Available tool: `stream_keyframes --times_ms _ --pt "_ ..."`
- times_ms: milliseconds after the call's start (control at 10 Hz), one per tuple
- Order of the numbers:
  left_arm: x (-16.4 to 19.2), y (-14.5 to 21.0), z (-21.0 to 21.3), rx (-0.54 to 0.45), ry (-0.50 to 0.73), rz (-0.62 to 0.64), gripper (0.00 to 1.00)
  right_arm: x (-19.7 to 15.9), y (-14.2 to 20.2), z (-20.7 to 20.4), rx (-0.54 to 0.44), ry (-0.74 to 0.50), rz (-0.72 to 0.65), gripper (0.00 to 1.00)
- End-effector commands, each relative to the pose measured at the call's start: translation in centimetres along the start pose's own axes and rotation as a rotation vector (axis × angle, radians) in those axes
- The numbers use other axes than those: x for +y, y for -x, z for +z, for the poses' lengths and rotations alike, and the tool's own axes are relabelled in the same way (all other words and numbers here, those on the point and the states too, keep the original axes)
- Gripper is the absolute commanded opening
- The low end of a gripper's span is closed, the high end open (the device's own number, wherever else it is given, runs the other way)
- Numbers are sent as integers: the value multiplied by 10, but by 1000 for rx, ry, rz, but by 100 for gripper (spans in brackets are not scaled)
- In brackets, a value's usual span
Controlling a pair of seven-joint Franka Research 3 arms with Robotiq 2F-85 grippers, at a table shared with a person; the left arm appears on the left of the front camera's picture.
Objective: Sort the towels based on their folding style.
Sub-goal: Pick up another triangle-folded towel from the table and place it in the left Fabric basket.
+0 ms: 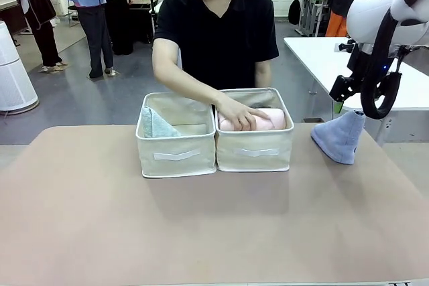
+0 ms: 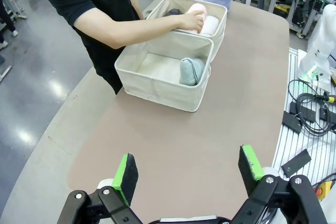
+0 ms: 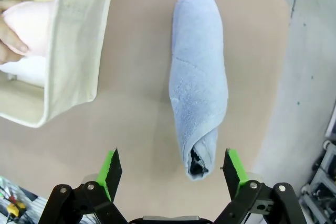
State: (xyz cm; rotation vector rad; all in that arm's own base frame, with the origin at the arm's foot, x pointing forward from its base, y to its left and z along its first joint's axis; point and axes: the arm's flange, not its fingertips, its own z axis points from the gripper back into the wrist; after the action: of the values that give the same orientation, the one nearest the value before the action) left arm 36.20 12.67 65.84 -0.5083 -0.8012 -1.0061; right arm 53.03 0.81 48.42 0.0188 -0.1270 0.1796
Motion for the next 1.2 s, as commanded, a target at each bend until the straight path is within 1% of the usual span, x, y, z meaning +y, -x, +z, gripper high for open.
stream_keyframes --times_ms 0,200,400,700,900,1100 --pt "-1 1 1 6 4 -10 100 -2 -7 -5 -19 -6 -30 100" --pt "-1 1 1 6 4 -10 100 -6 -11 -15 -12 4 -42 100" --pt "-1 1 1 6 4 -10 100 -14 -15 -28 2 -24 -50 100" --pt "-1 1 1 6 4 -10 100 -25 -16 -50 34 -32 -76 100" --pt "-1 1 1 6 4 -10 100 -31 -13 -57 58 -36 -86 100" --pt "-1 1 1 6 4 -10 100 -33 -11 -60 66 -68 -80 100"
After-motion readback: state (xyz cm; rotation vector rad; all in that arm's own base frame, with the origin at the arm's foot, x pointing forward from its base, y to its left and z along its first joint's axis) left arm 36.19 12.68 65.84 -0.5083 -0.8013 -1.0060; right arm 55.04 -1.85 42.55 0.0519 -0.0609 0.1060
